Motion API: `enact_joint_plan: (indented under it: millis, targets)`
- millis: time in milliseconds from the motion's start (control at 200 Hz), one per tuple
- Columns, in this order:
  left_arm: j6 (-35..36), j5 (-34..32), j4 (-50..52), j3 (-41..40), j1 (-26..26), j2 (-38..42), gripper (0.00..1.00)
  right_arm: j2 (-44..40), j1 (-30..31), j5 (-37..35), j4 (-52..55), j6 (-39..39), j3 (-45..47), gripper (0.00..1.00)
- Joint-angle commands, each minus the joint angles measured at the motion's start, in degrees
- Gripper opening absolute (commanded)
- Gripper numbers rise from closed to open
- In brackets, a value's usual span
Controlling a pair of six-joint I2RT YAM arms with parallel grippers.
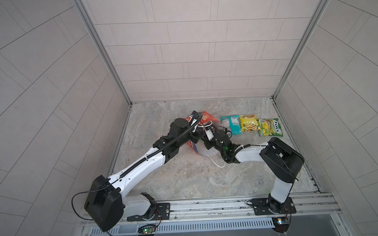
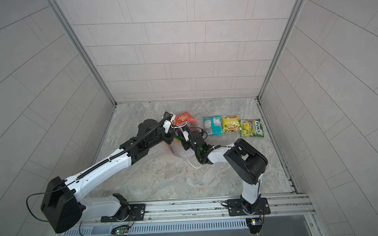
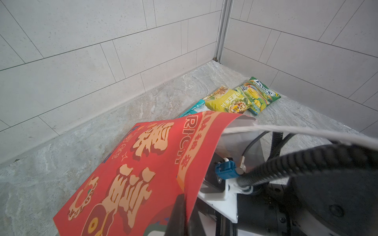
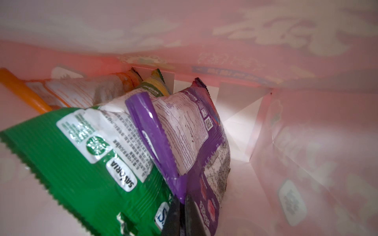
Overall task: Take the snacks out of the paper bag
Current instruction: Pick up the snack from the paper bag.
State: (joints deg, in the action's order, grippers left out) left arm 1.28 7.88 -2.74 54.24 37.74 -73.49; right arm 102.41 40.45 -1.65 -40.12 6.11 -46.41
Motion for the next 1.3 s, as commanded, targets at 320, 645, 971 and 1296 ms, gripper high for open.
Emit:
enact_joint_plan:
  millis: [320, 645, 971, 1296]
  targets:
    - [-0.58, -0.43, -1.09, -0.97, 0.35, 1.66, 0.0, -5.75, 0.01, 2.02, -1.44, 0.29, 1.52, 0.0]
    - [-0.65, -2.18, -0.76, -1.05, 0.27, 0.69, 0.0, -16.25, 0.85, 2.92, 4.44, -0.27, 5.56, 0.0]
    - [-0.57, -2.34, -0.75, -0.29, 0.32, -0.07, 0.0, -29.8, 1.67, 1.83, 16.38, -3.17, 10.63, 0.0]
    - [-0.4, -2.25, -0.79, -0.1, 0.18, -0.89, 0.0, -41.53, 1.96, 3.54, 24.1, -1.76, 14.86, 0.0]
